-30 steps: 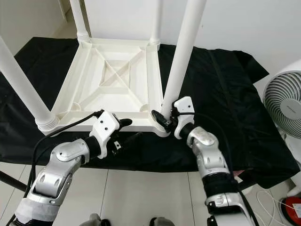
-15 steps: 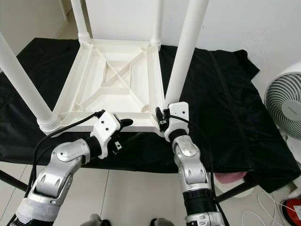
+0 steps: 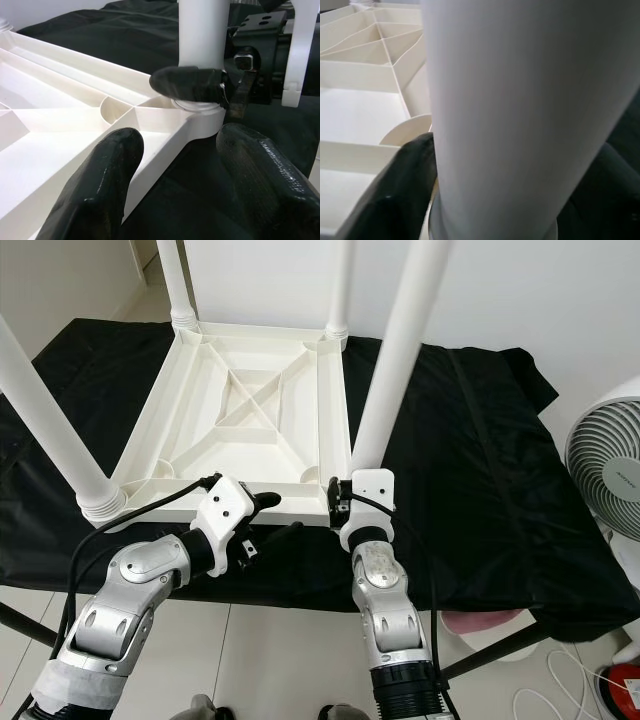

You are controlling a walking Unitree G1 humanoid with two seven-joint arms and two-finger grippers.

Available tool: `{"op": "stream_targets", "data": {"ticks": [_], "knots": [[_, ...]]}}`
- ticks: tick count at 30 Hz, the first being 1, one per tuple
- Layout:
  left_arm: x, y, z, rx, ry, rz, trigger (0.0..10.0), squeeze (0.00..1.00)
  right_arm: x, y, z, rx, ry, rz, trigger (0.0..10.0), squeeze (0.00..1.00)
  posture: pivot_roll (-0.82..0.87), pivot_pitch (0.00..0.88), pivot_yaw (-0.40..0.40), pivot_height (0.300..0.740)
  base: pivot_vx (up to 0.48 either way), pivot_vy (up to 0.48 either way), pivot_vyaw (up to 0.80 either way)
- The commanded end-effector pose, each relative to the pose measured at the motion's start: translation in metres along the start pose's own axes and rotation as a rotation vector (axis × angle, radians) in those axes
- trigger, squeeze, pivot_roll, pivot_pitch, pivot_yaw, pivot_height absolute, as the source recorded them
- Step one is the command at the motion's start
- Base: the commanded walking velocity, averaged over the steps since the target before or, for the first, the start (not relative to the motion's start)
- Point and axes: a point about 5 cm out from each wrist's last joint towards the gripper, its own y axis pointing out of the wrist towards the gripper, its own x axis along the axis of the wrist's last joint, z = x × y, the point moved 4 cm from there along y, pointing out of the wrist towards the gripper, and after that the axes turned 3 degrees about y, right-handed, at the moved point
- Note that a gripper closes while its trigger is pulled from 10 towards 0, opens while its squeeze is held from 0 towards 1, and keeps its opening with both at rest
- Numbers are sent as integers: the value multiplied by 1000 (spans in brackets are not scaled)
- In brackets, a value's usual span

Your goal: Building children table

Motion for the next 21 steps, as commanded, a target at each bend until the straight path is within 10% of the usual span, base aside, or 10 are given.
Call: {"op": "stream_targets", "data": {"ticks": [1,2,3,21], "knots": [[-2,1,8,78,-6,0,10000,0,1,2,-1,17,11,-5,10000,1000,-109,29,-21,740,0,0,0],[-1,1,8,81,-6,0,10000,0,0,3,1,56,9,3,10000,1000,-109,29,-21,740,0,0,0],[-1,1,8,83,-6,-1,10000,0,0,4,5,125,-5,9,10000,86,-106,24,-23,740,0,0,0],[2,3,13,96,7,-6,10000,0,3,16,8,706,-209,25,10000,0,-95,17,-1,740,0,0,0]]}}
